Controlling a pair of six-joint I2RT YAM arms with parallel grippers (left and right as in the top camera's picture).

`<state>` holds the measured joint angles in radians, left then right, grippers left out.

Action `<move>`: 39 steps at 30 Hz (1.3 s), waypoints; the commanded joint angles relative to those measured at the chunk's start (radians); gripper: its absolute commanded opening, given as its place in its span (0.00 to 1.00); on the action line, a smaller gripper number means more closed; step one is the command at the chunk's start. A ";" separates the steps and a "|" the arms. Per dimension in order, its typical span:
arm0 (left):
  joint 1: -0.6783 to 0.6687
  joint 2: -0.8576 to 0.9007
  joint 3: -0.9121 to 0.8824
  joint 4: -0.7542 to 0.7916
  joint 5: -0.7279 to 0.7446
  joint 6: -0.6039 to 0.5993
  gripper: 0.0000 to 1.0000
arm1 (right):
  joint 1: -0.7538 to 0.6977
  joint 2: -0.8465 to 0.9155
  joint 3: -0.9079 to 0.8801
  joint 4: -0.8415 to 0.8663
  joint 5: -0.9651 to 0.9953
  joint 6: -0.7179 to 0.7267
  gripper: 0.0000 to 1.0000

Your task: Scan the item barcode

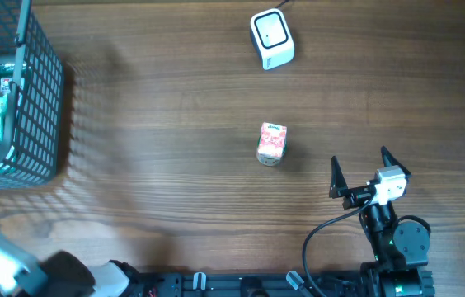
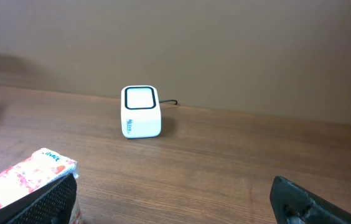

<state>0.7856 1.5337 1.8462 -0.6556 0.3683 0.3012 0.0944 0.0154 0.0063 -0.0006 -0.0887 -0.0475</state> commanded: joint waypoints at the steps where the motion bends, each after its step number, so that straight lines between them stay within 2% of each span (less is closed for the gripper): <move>1: 0.002 -0.091 0.021 0.020 0.149 -0.188 0.40 | -0.003 -0.006 -0.001 0.003 0.010 -0.005 1.00; 6: 0.002 -0.162 0.021 -0.019 0.254 -0.406 0.38 | -0.003 -0.006 -0.001 0.003 0.010 -0.005 1.00; 9: -0.010 -0.188 0.021 -0.085 0.286 -0.475 0.37 | -0.003 -0.006 -0.001 0.003 0.010 -0.005 0.99; 12: -0.029 -0.201 0.021 -0.159 0.183 -0.474 0.41 | -0.003 -0.006 -0.001 0.003 0.010 -0.005 1.00; 15: -0.031 -0.188 0.021 -0.214 0.016 -0.473 0.41 | -0.003 -0.006 -0.001 0.003 0.010 -0.005 1.00; 18: -0.031 -0.152 0.021 -0.241 -0.063 -0.462 0.45 | -0.003 -0.006 -0.001 0.003 0.010 -0.005 1.00; 19: -0.031 -0.134 0.020 -0.246 -0.080 -0.462 0.47 | -0.003 -0.006 -0.001 0.003 0.010 -0.005 1.00; 23: -0.030 -0.037 0.021 -0.236 -0.113 -0.461 0.73 | -0.003 -0.006 -0.001 0.003 0.010 -0.005 1.00; 25: -0.030 0.016 0.020 -0.235 -0.113 -0.416 0.80 | -0.003 -0.006 -0.001 0.003 0.010 -0.005 1.00; 31: -0.028 0.224 0.020 -0.244 -0.120 -0.126 0.86 | -0.003 -0.006 -0.001 0.003 0.010 -0.005 1.00; 33: -0.026 0.294 0.020 -0.251 -0.119 -0.071 0.81 | -0.003 -0.006 -0.001 0.003 0.010 -0.005 1.00; 35: -0.025 0.366 0.020 -0.259 -0.119 -0.027 0.69 | -0.003 -0.006 -0.001 0.003 0.010 -0.005 1.00; 39: -0.027 0.483 0.020 -0.269 -0.114 0.038 0.60 | -0.003 -0.006 -0.001 0.003 0.010 -0.005 1.00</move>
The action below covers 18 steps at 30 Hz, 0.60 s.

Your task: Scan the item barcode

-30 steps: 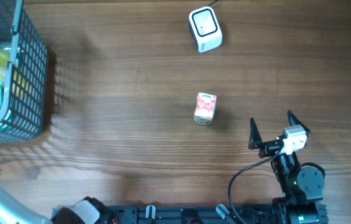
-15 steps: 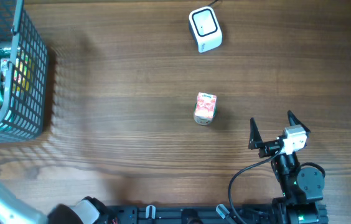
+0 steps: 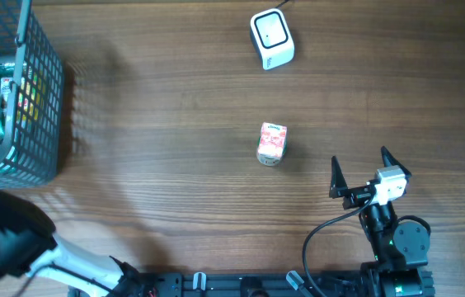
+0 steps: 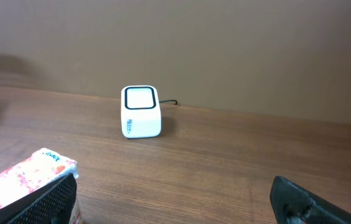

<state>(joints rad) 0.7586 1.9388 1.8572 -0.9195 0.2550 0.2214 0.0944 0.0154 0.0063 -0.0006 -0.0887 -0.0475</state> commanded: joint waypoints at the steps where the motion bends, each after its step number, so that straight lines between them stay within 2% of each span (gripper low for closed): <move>1: 0.000 0.106 0.009 -0.006 0.013 0.138 0.59 | -0.003 -0.006 -0.001 0.003 0.010 -0.005 1.00; 13: -0.009 0.265 0.007 -0.041 0.032 0.238 0.48 | -0.003 -0.006 -0.001 0.003 0.010 -0.005 1.00; 18: -0.021 0.283 -0.013 -0.042 0.031 0.249 0.48 | -0.003 -0.006 -0.001 0.003 0.010 -0.005 1.00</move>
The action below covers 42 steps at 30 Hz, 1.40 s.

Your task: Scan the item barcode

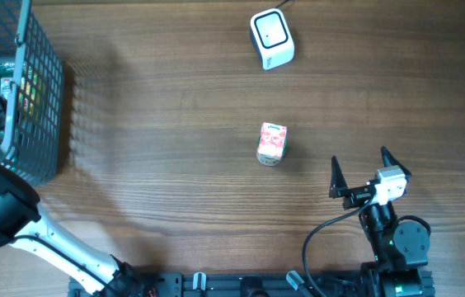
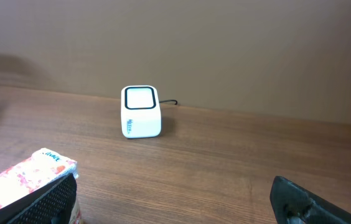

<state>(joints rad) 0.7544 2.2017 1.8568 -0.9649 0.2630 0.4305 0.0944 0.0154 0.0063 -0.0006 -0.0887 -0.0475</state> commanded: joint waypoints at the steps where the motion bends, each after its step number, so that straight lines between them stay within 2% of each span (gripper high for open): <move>1: -0.018 0.021 -0.019 0.006 0.024 0.051 0.47 | -0.003 -0.006 -0.001 0.003 0.010 -0.005 1.00; 6: -0.031 0.021 -0.045 0.026 0.023 0.071 0.52 | -0.003 -0.006 -0.001 0.003 0.010 -0.005 1.00; 18: -0.032 0.021 -0.151 0.106 -0.044 0.071 0.47 | -0.003 -0.006 -0.001 0.003 0.010 -0.005 1.00; 21: -0.033 0.021 -0.151 0.124 -0.043 0.071 0.38 | -0.003 -0.006 -0.001 0.003 0.010 -0.005 1.00; 22: -0.033 0.021 -0.151 0.128 -0.043 0.071 0.30 | -0.003 -0.006 -0.001 0.003 0.010 -0.005 1.00; 23: -0.033 0.021 -0.151 0.130 -0.043 0.071 0.27 | -0.003 -0.006 -0.001 0.003 0.010 -0.005 1.00; 27: -0.032 0.021 -0.152 0.140 -0.021 0.071 0.22 | -0.003 -0.006 -0.001 0.003 0.010 -0.005 1.00; 30: -0.032 0.021 -0.151 0.148 -0.018 0.071 0.04 | -0.003 -0.006 -0.001 0.003 0.010 -0.005 1.00; 36: -0.032 0.006 -0.146 0.154 -0.013 0.066 0.04 | -0.003 -0.006 -0.001 0.003 0.010 -0.005 1.00; 42: -0.032 -0.080 -0.109 0.157 0.066 0.021 0.04 | -0.003 -0.006 -0.001 0.003 0.010 -0.005 1.00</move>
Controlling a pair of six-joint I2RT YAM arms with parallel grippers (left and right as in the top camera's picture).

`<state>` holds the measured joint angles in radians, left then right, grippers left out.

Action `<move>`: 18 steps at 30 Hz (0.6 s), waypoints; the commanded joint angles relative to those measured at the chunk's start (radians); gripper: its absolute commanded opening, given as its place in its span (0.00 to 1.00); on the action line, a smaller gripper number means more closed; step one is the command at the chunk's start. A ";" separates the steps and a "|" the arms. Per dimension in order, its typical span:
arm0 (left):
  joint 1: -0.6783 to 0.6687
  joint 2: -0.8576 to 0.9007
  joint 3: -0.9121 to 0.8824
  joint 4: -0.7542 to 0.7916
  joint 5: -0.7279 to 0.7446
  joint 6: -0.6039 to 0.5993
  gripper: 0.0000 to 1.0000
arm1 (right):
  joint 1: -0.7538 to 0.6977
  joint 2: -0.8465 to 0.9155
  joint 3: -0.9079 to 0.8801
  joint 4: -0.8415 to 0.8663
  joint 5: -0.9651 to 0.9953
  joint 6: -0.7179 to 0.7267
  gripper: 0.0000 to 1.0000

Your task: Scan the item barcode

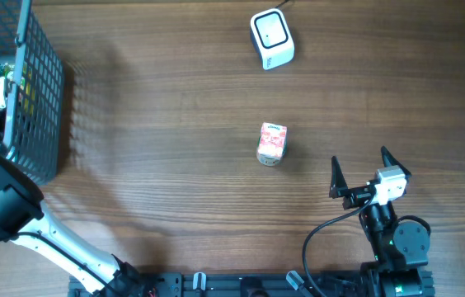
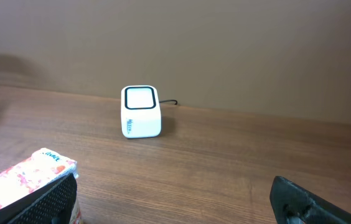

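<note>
A small pink floral packet [image 1: 272,143] lies at the table's middle; it also shows at the lower left of the right wrist view [image 2: 23,177], next to my left fingertip [image 2: 54,199]. The white scanner [image 1: 272,38] stands at the far edge, its window facing up [image 2: 141,112]. My right gripper [image 1: 359,158] rests open near the front right, empty, a little to the right of the packet. My left arm [image 1: 2,206] reaches up into the wire basket at the far left; its gripper is hidden behind the mesh.
A dark wire basket [image 1: 39,91] stands at the left edge with red and white packages inside. A cable runs back from the scanner. A plain brown wall closes off the far side in the wrist view.
My left arm has shifted slightly further up at the basket. The packet, the scanner and my right gripper have not moved.
My left arm was low at the front left corner, away from the basket. Then it stood at the left edge just below the basket, then reached into it, where it remains. The right gripper stayed open and still beside the packet throughout.
</note>
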<state>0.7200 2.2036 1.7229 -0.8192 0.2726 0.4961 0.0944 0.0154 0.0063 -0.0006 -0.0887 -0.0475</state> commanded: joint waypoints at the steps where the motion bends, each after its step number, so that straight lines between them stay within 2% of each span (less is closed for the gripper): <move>1: 0.003 -0.115 0.039 0.014 0.056 -0.067 0.04 | -0.003 -0.006 -0.001 0.003 0.010 -0.005 1.00; 8: 0.006 -0.275 0.056 0.043 0.056 -0.090 0.04 | -0.003 -0.006 -0.001 0.003 0.010 -0.005 1.00; 13: 0.006 -0.388 0.056 0.095 0.062 -0.187 0.04 | -0.003 -0.006 -0.001 0.003 0.010 -0.005 1.00; 18: 0.006 -0.491 0.056 0.121 0.079 -0.191 0.04 | -0.003 -0.006 -0.001 0.003 0.010 -0.005 1.00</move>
<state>0.7216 1.8015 1.7504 -0.7185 0.3134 0.3389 0.0944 0.0154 0.0063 -0.0006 -0.0887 -0.0475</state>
